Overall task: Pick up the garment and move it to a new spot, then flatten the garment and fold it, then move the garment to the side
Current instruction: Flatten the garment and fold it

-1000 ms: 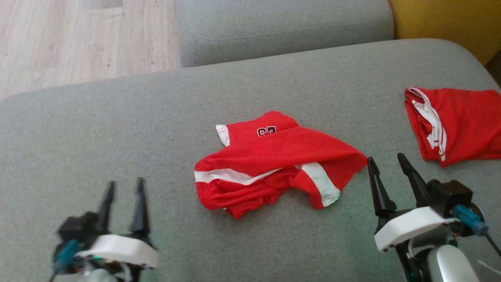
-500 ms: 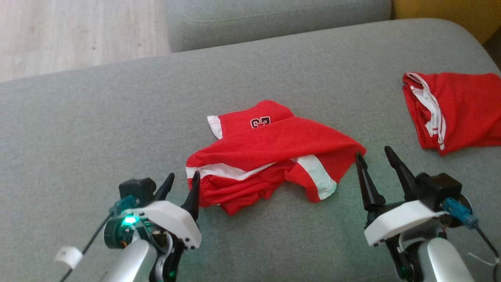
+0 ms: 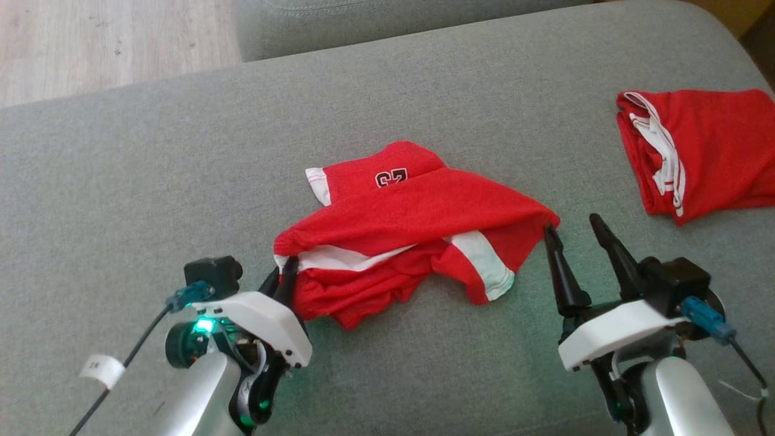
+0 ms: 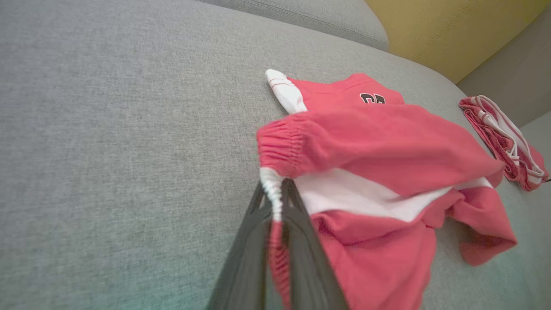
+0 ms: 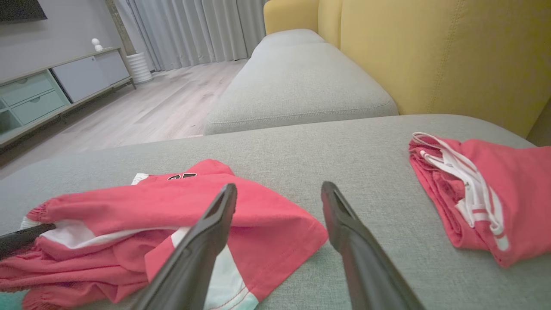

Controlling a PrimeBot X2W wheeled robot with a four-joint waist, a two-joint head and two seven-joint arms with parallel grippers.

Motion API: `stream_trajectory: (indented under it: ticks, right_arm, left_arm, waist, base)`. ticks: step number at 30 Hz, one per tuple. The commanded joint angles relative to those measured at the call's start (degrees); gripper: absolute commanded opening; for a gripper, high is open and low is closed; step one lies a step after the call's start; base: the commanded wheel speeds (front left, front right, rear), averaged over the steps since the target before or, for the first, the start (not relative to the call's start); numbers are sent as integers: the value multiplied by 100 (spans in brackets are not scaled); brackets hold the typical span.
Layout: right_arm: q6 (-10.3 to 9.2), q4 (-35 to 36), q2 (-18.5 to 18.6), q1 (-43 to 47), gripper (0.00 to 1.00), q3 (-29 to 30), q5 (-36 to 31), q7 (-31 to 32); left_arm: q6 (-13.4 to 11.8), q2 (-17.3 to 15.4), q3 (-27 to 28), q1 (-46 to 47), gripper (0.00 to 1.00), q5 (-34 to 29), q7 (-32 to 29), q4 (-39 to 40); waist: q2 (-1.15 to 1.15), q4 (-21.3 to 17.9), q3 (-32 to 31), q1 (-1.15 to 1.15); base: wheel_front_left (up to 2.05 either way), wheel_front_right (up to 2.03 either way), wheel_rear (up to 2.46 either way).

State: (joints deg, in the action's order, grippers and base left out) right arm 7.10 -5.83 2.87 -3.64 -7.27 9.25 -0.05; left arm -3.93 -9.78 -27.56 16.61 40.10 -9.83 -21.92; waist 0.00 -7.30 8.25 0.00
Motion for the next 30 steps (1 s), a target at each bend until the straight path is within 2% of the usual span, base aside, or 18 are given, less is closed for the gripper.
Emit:
stream_trajectory:
  ticks: [1,8,12,18,24,30]
  right_arm:
    - [39,188,1,-204,100,-157,62,-7]
    - [39,233,1,115,100,-392,191,642]
    - [39,28,1,137,100,-392,118,566]
    - [39,-580,1,-54,100,-563,-16,812]
    - [39,-935,1,-261,100,-550,109,662]
    - [39,-1358,1,-498,100,-816,187,902]
  left_arm:
    - [30,-51,190,248,0,-17,73,172]
    - [25,-62,-68,-129,0,-249,349,620]
    - [23,-47,-189,-283,0,-307,406,834]
    - [22,-66,-236,-230,0,-329,376,921]
    - [10,-92,-224,-180,0,-329,405,970]
    - [11,-113,-204,-154,0,-287,410,1002]
  waist:
    - [0,4,5,0]
    - [0,100,152,0]
    - [0,170,245,0]
    - [0,270,344,0]
    - [0,282,415,0]
    - [0,273,506,0]
  base:
    - [0,0,0]
    - [0,0,0]
    - [0,0,0]
    - [0,0,0]
    - [0,0,0]
    - [0,0,0]
